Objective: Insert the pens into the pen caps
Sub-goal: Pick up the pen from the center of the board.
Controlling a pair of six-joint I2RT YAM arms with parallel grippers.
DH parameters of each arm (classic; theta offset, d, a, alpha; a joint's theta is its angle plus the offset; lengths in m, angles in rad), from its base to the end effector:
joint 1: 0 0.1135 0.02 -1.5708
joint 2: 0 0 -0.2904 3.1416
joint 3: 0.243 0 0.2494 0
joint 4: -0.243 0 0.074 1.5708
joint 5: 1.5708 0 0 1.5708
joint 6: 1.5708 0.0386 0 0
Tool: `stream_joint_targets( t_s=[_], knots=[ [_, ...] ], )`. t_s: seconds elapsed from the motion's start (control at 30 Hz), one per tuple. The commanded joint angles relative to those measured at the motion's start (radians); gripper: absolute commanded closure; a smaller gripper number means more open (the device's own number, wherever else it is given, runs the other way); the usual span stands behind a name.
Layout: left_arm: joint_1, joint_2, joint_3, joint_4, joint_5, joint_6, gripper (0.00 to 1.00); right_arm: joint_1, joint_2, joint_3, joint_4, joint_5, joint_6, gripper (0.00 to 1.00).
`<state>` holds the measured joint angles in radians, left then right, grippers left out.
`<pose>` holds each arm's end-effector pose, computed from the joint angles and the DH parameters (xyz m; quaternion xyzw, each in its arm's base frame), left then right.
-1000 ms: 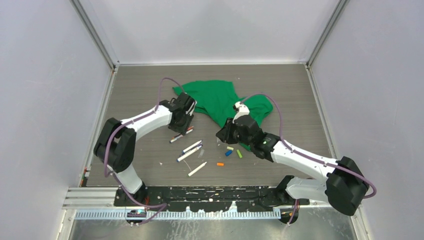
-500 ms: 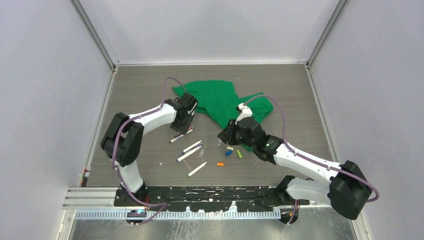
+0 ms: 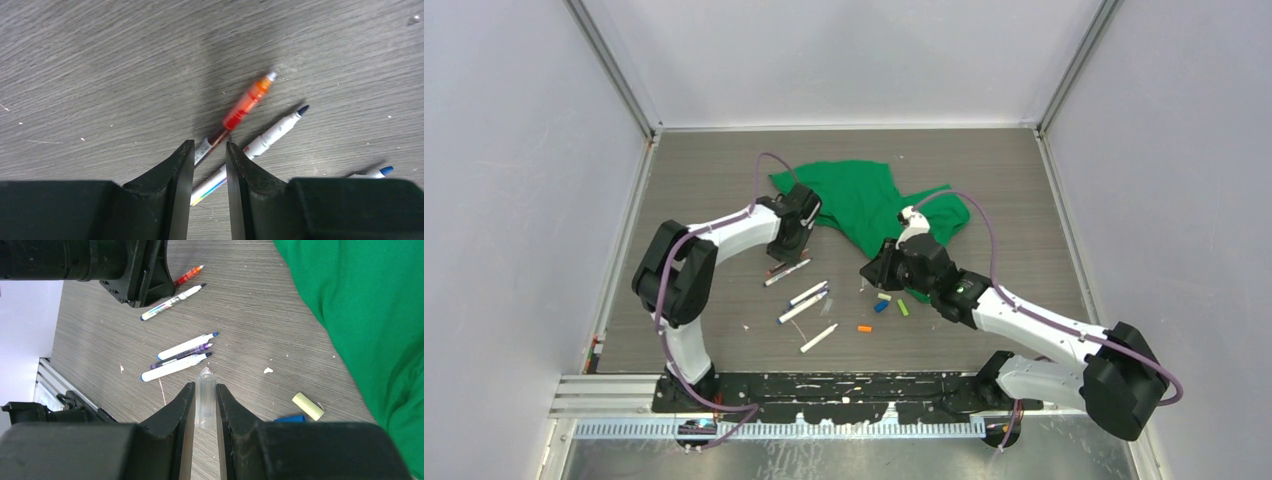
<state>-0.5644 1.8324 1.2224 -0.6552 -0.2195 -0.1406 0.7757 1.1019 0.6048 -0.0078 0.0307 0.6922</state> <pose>0.3099 -0.1863 0.1980 0.1903 0.9639 0.0494 0.1794 0.1641 0.1593 0.2554 -0.0281 0.8608 0.3305 0.3861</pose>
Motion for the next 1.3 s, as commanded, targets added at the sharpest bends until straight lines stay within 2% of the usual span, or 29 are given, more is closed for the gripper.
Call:
stream_joint_targets(
  t_s=[0.0, 0.3, 0.77, 0.9, 1.07, 1.27],
  knots=[
    [0.009, 0.023, 0.020, 0.012, 0.010, -0.002, 0.69, -0.004, -0.041, -0.001, 0.052, -0.004, 0.016, 0.87],
    [0.016, 0.052, 0.032, -0.008, 0.017, -0.013, 0.72, -0.004, -0.053, -0.009, 0.052, -0.003, 0.022, 0.86],
    [0.040, 0.050, 0.048, -0.042, 0.044, -0.103, 0.96, -0.005, -0.077, -0.012, 0.063, 0.032, 0.030, 0.86],
    [0.047, -0.017, 0.033, -0.010, 0.068, -0.121, 1.00, -0.005, -0.095, -0.015, 0.102, 0.063, 0.032, 0.86],
    [0.046, -0.192, -0.019, 0.089, 0.157, -0.114, 1.00, -0.005, -0.102, 0.009, 0.137, 0.100, 0.027, 0.86],
    [0.045, -0.433, -0.145, 0.290, 0.350, -0.132, 0.98, -0.005, -0.098, 0.041, 0.220, 0.146, 0.016, 0.86]
  ],
)
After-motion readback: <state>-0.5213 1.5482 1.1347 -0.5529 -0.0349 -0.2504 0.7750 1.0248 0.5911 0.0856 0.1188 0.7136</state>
